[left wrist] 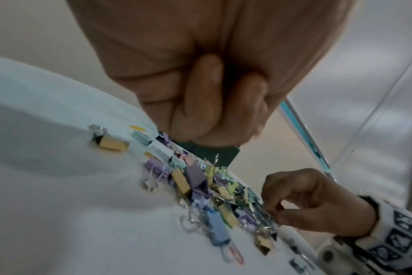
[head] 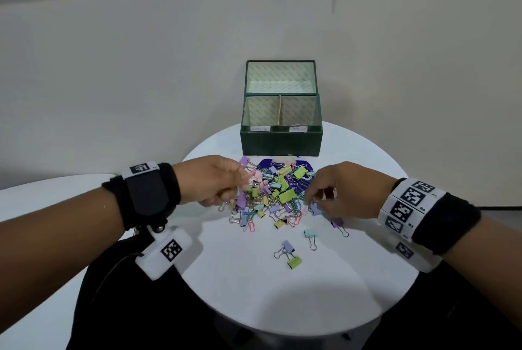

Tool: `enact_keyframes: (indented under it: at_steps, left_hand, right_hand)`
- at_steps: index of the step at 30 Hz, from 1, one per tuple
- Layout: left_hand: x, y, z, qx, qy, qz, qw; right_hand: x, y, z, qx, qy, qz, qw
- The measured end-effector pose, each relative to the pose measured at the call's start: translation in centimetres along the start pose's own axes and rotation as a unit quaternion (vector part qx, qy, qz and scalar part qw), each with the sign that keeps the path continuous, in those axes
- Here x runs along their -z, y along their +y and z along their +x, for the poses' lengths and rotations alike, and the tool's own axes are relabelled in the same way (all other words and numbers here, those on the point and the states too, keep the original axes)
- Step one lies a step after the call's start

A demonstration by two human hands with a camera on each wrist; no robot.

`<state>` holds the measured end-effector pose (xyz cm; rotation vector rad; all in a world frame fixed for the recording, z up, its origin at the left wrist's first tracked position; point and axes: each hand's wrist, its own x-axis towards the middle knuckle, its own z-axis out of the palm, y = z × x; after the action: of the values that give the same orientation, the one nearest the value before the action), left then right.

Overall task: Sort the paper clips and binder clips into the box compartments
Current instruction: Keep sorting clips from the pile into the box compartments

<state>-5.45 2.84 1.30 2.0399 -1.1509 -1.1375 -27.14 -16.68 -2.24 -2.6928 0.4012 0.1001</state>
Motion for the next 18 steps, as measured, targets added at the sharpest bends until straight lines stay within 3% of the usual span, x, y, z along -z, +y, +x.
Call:
enact_keyframes:
  at_steps: [2, 4, 6, 8, 10, 15, 18]
  left_hand:
    - [-0.3, -0.3, -0.4, -0.031, -0.042, 0.077, 0.996]
    - [-1.1, -0.1, -0.8, -0.092, -0.054, 0.237, 0.966]
    - [-2.3, 0.5, -1.3, -0.140, -0.056, 0.399, 0.904]
    - [-3.4, 0.7, -1.3, -0.177, -0.041, 0.539, 0.823]
    - [-3.8, 0.6, -1.1, -0.214, -0.026, 0.597, 0.773]
    - [-3.7, 0.0, -0.3, -0.315, 0.010, 0.608, 0.728]
    - [-4.2, 0.5, 0.3, -0.282, -0.003, 0.600, 0.749]
  right_hand:
    - [-0.1, 0.0, 0.2, 0.020, 0.011, 0.006, 1.000]
    - [-0.2, 0.3, 0.3, 0.030, 0.028, 0.006, 0.999]
    - [-0.2, 0.5, 0.3, 0.029, 0.019, -0.009, 0.999]
    - [-0.1, 0.5, 0.2, 0.033, 0.019, -0.035, 0.999]
    - [-0.1, 0.4, 0.1, 0.041, 0.026, -0.052, 0.998]
    - [-0.5, 0.4, 0.3, 0.041, 0.029, -0.060, 0.997]
    - [-0.6, 0.4, 0.5, 0.044, 0.023, -0.073, 0.996]
